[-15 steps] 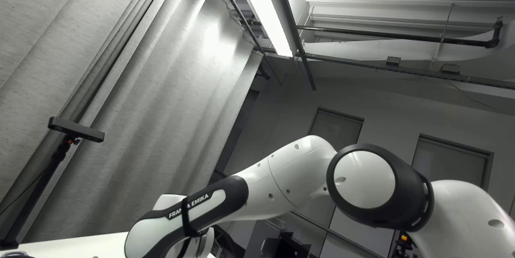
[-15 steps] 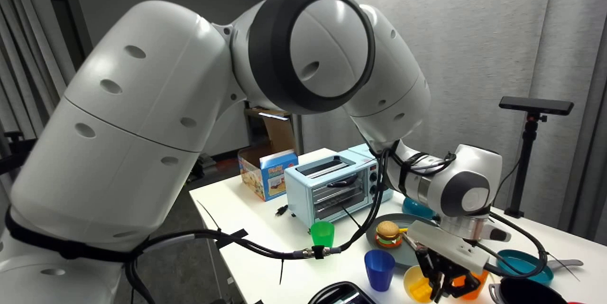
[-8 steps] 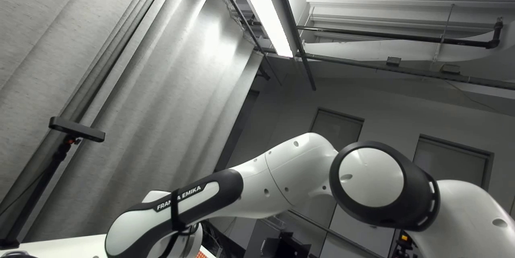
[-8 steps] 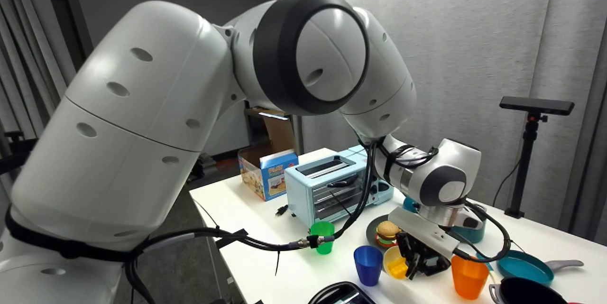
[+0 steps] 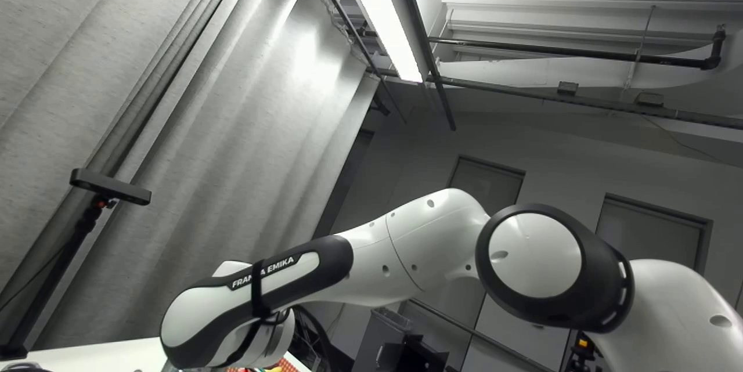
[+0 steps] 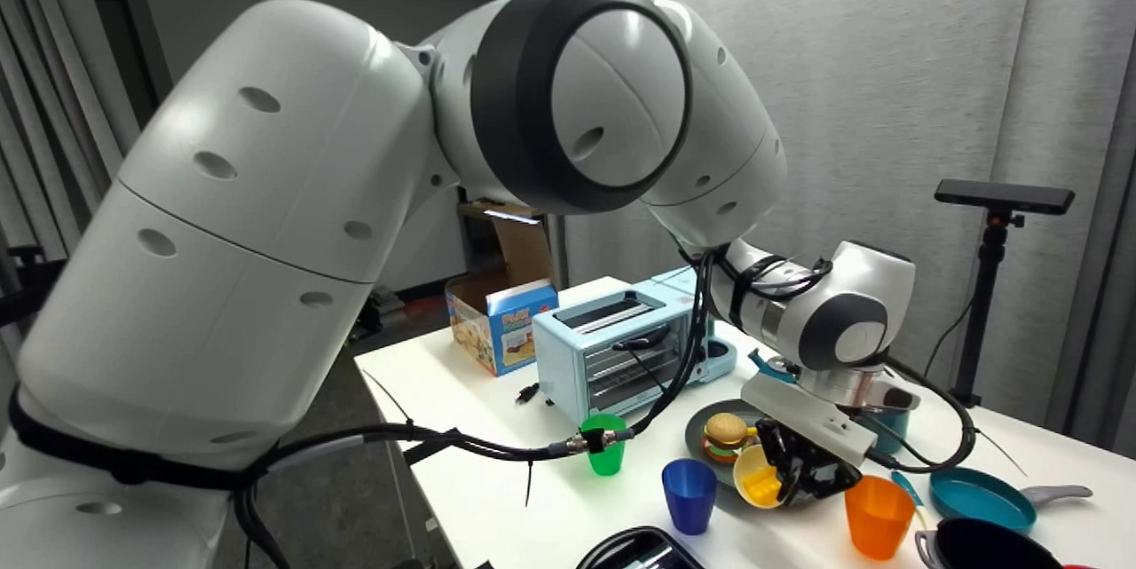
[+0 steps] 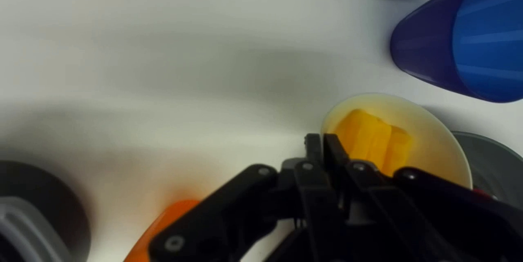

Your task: Pour the contents in the bowl into the blue cup

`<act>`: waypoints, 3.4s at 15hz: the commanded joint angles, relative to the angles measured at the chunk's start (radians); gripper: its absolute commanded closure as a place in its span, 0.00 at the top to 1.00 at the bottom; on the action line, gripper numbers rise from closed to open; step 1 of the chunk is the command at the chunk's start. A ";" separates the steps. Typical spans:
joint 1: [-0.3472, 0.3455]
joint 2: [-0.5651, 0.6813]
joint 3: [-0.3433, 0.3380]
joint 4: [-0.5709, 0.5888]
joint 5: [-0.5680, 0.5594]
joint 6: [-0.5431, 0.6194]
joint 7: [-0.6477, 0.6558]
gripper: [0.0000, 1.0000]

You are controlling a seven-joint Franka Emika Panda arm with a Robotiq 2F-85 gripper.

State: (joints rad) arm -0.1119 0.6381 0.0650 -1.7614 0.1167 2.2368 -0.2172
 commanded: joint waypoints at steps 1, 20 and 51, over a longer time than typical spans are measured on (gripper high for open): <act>-0.008 -0.027 0.014 -0.005 0.031 -0.004 -0.016 0.02; 0.001 -0.062 0.015 -0.024 0.082 -0.002 -0.041 0.07; 0.029 -0.153 0.088 -0.178 0.084 0.043 -0.239 0.02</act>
State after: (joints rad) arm -0.0741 0.5358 0.1376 -1.8677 0.1957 2.2579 -0.4178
